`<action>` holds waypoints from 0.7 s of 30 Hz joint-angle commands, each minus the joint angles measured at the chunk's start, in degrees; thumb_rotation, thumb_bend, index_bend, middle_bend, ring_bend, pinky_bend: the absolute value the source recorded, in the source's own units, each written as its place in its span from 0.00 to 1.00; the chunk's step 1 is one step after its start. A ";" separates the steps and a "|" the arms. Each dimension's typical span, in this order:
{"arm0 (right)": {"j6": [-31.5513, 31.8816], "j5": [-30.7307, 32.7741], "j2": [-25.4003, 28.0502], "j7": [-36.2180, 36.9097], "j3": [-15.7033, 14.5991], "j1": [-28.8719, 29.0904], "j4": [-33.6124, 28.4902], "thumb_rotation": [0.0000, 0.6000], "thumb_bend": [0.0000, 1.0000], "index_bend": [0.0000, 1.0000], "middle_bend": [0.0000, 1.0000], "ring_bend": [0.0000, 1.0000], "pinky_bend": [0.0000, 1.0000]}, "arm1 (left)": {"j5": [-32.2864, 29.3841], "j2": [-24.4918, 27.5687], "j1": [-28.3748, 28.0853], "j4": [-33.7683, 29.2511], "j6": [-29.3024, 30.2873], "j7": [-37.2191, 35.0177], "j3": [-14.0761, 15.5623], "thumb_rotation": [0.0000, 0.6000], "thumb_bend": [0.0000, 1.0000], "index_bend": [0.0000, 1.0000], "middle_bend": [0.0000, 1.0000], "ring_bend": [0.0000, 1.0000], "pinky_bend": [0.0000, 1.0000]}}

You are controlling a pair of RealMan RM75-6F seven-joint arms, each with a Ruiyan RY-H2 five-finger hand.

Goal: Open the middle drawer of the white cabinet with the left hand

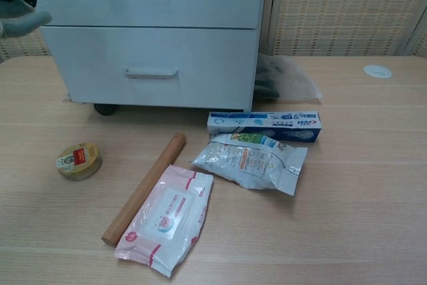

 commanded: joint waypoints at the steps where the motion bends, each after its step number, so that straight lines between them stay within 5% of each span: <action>1: -0.35 0.33 -0.25 0.36 0.01 0.14 0.32 1.00 0.20 0.20 0.26 0.16 0.15 | -1.77 0.30 -2.18 -0.84 -2.87 0.61 -0.62 1.00 0.59 0.18 0.96 0.99 1.00; 21: -0.95 1.41 -0.59 1.83 0.03 0.40 1.60 1.00 0.20 0.20 0.26 0.16 0.15 | -10.45 -0.95 -8.20 1.10 -8.55 1.69 -3.04 1.00 0.61 0.14 0.97 1.00 1.00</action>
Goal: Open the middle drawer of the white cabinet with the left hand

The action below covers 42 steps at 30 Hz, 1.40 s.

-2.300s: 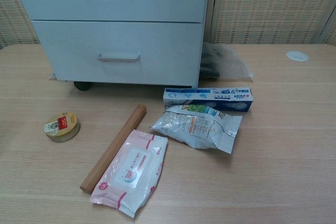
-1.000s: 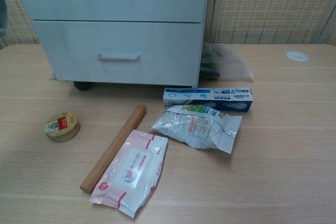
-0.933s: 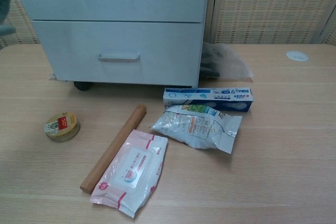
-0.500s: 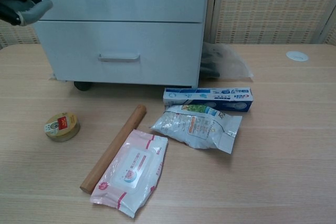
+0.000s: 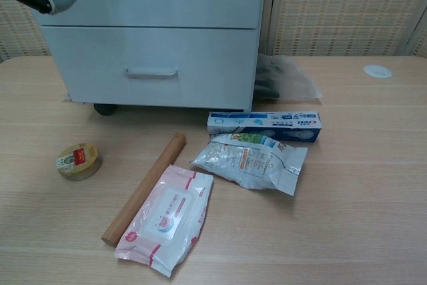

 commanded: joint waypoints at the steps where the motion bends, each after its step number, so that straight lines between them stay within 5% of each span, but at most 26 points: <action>1: 0.05 0.17 -0.04 0.08 0.00 -0.09 0.06 1.00 0.20 0.20 0.26 0.16 0.15 | -0.45 -0.06 -0.46 0.24 -0.34 -0.04 -0.08 1.00 0.61 0.14 0.97 1.00 1.00; 21: 0.16 0.99 -0.15 0.94 0.02 -0.39 0.82 1.00 0.20 0.20 0.26 0.16 0.15 | -4.69 -0.71 -3.31 2.18 -3.15 -0.05 0.08 1.00 0.61 0.15 0.97 1.00 1.00; 42: 0.01 1.32 -0.15 1.24 0.13 -0.33 1.05 1.00 0.20 0.20 0.26 0.16 0.15 | -2.75 1.97 -2.93 -2.00 -2.17 0.82 2.35 1.00 0.61 0.20 0.97 1.00 1.00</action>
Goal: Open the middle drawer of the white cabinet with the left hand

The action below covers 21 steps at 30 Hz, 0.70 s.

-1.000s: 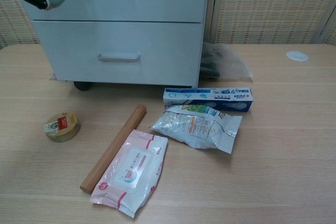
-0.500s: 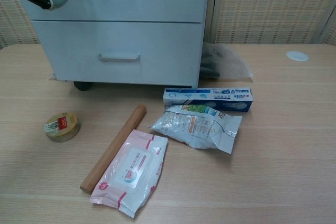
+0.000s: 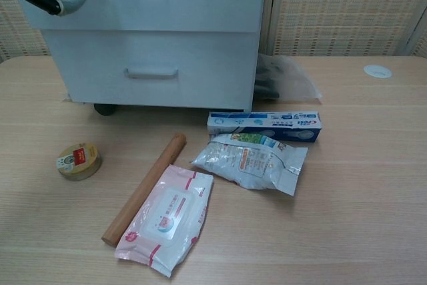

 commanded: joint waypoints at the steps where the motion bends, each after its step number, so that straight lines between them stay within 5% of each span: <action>1: -0.01 -0.01 0.01 0.01 0.00 0.02 -0.05 1.00 0.20 0.20 0.26 0.16 0.15 | 0.65 1.09 0.33 -1.49 -0.03 0.70 0.74 1.00 0.61 0.20 0.97 1.00 1.00; 21: -0.41 0.07 -0.02 -0.13 0.15 0.39 -0.13 1.00 0.20 0.20 0.26 0.16 0.15 | 6.03 4.23 2.99 -8.26 4.49 3.16 3.21 1.00 0.61 0.20 0.97 0.99 1.00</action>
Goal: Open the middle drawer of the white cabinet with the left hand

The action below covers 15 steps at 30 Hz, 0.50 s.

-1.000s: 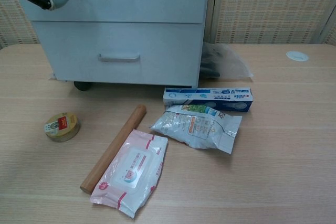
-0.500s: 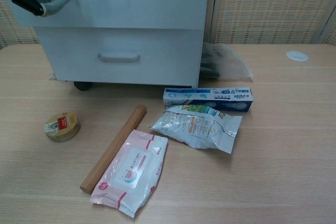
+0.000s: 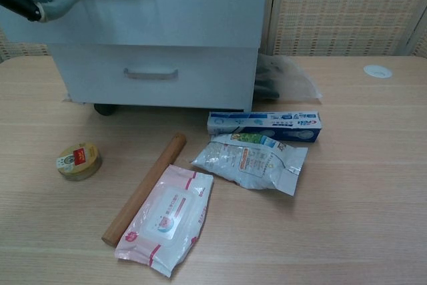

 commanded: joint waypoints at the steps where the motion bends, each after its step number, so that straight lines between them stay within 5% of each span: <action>1: -0.01 -0.06 0.01 -0.05 -0.01 0.04 -0.05 1.00 0.20 0.20 0.26 0.16 0.15 | 0.35 0.44 0.14 -0.63 -0.19 0.37 0.37 1.00 0.61 0.20 0.97 0.99 1.00; 15: 0.19 0.07 0.15 -0.27 -0.04 -0.14 -0.34 1.00 0.20 0.20 0.26 0.16 0.15 | 1.69 2.30 1.30 -3.06 0.09 1.06 1.75 1.00 0.61 0.19 0.97 0.99 1.00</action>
